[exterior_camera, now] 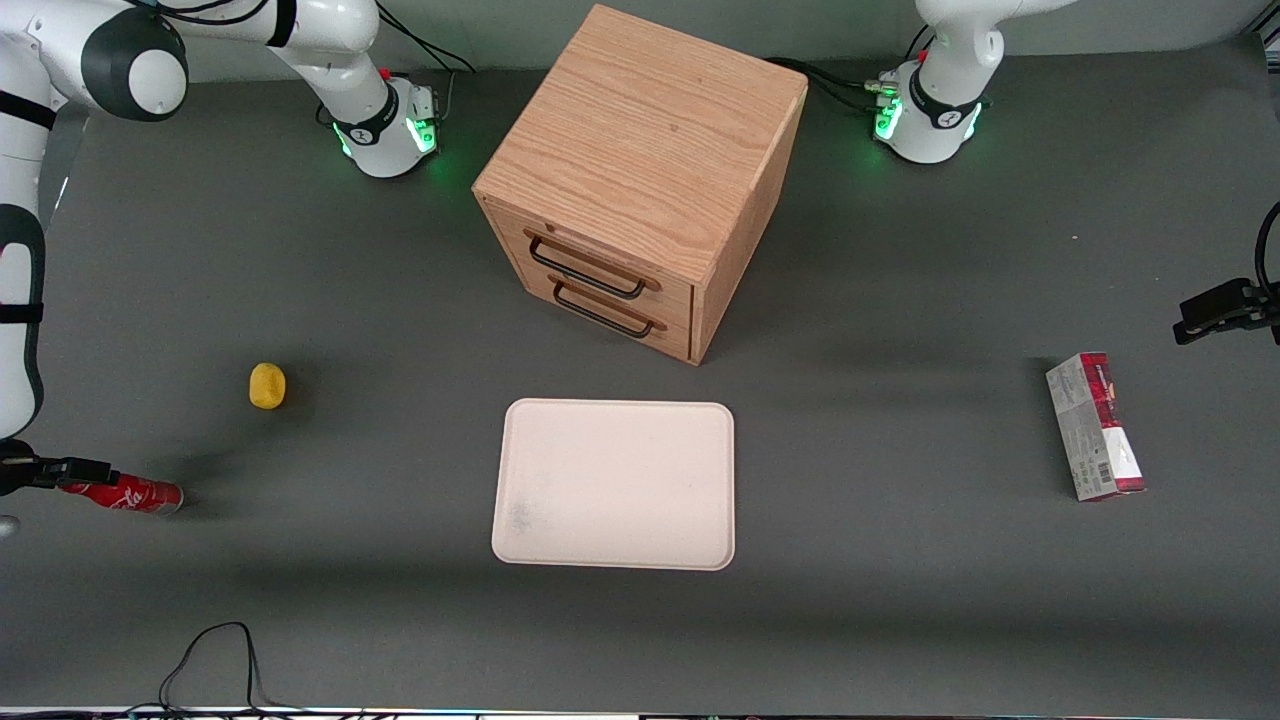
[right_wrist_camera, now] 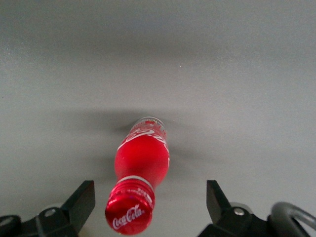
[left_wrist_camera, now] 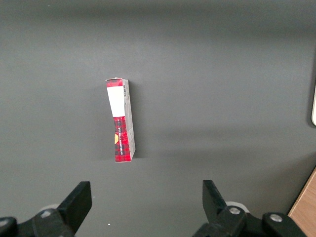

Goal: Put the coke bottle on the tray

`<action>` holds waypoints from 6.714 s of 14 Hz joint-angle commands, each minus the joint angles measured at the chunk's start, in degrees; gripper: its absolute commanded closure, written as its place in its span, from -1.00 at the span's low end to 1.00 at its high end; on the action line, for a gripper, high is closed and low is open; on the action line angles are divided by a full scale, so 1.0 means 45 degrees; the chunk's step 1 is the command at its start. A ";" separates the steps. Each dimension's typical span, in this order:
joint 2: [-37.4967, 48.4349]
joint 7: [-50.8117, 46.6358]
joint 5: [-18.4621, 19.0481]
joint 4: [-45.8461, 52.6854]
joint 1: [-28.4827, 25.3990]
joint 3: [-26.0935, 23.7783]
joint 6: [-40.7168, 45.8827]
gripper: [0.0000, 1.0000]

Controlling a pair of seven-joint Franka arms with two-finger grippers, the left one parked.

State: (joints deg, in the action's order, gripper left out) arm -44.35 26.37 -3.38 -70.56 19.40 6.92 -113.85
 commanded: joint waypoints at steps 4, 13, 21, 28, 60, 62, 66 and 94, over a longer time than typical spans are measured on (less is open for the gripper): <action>0.0052 0.0331 -0.0207 0.0094 -0.0132 -0.0054 -0.0052 0.64; 0.0909 0.0546 -0.0168 0.0501 -0.0191 -0.0054 0.1388 1.00; 0.3489 0.1365 -0.0051 0.2529 -0.0093 0.0102 0.6171 1.00; 0.4973 0.1444 0.0242 0.4098 -0.0210 0.0005 0.8639 1.00; -0.0746 -0.8675 0.0457 0.4176 -1.0446 -0.0249 0.3231 1.00; -0.1041 -0.8673 0.0418 0.4157 -1.0347 -0.0405 0.2996 1.00; -0.1822 -0.8653 0.0321 0.4059 -1.0308 -0.0425 0.2079 1.00; 0.7371 -0.8614 -0.0109 -0.2011 -1.0075 0.1098 0.6179 -1.00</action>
State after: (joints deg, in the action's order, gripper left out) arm -18.72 -13.69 -2.95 -70.24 -26.16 10.47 -84.44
